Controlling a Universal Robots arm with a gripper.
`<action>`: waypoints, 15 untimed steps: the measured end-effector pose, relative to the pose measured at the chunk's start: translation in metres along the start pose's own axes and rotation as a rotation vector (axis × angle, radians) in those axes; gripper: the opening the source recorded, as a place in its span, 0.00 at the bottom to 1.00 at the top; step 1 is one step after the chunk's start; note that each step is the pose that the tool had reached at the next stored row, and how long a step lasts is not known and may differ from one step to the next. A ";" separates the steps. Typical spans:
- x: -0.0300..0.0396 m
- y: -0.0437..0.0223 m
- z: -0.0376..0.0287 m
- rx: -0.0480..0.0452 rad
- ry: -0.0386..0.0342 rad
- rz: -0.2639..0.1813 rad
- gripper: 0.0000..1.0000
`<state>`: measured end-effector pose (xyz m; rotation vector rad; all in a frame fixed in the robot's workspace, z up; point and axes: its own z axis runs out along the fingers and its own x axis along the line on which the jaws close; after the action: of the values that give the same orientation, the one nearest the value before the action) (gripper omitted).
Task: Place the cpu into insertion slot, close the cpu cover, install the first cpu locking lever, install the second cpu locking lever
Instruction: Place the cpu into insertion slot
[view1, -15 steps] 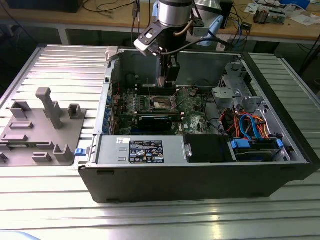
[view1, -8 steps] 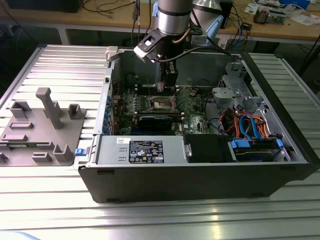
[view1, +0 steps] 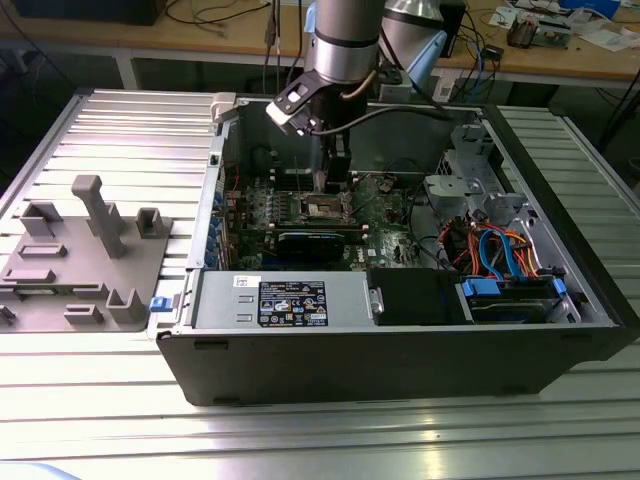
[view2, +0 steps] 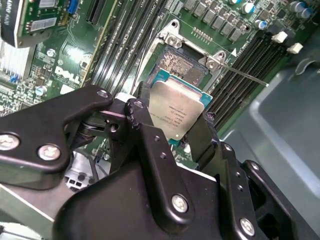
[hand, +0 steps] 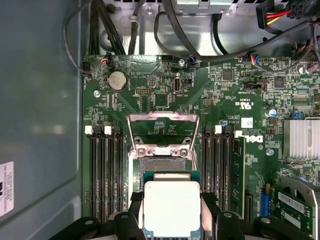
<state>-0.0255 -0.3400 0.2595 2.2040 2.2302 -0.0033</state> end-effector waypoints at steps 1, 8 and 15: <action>0.0000 -0.0001 0.0019 -0.0011 0.0001 0.000 0.54; 0.0002 -0.0007 0.0124 -0.0131 -0.0002 0.008 0.54; 0.0002 -0.0042 0.0219 -0.0169 -0.0005 0.008 0.54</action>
<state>-0.0296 -0.3399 0.2376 2.2046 2.2123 0.0149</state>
